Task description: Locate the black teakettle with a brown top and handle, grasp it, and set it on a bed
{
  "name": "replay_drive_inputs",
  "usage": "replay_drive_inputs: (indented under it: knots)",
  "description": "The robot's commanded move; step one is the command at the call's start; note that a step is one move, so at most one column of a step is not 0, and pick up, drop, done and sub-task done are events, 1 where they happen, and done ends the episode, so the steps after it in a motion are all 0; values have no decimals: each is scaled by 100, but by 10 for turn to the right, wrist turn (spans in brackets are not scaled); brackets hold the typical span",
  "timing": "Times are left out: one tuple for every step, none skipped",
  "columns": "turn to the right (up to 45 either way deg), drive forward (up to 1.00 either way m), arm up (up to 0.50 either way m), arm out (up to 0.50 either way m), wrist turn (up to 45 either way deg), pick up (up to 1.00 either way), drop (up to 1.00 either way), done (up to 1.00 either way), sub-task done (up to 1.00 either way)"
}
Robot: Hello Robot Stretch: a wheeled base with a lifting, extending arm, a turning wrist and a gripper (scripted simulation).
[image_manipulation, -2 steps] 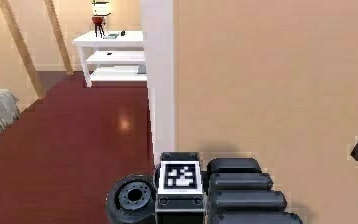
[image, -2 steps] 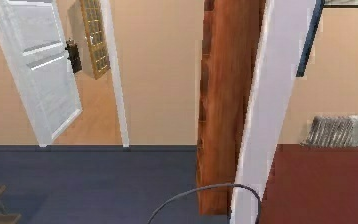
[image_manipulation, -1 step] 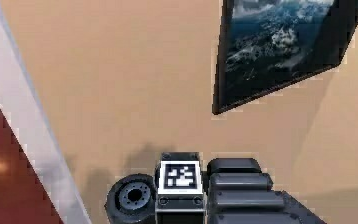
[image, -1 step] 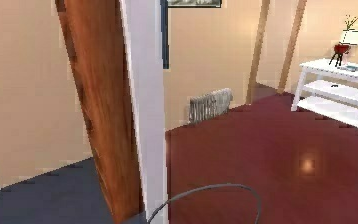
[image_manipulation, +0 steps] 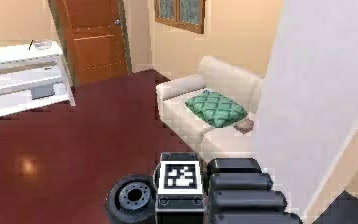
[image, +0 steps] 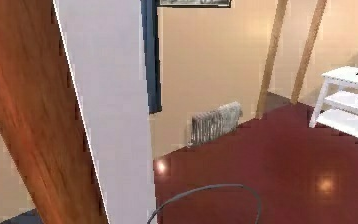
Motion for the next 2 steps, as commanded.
replay_drive_inputs:
  knots:
    - [300, 0, 0, 0, 0, 0, 0, 0, 0]
    - [0, 100, 0, 0, 0, 0, 0, 0, 0]
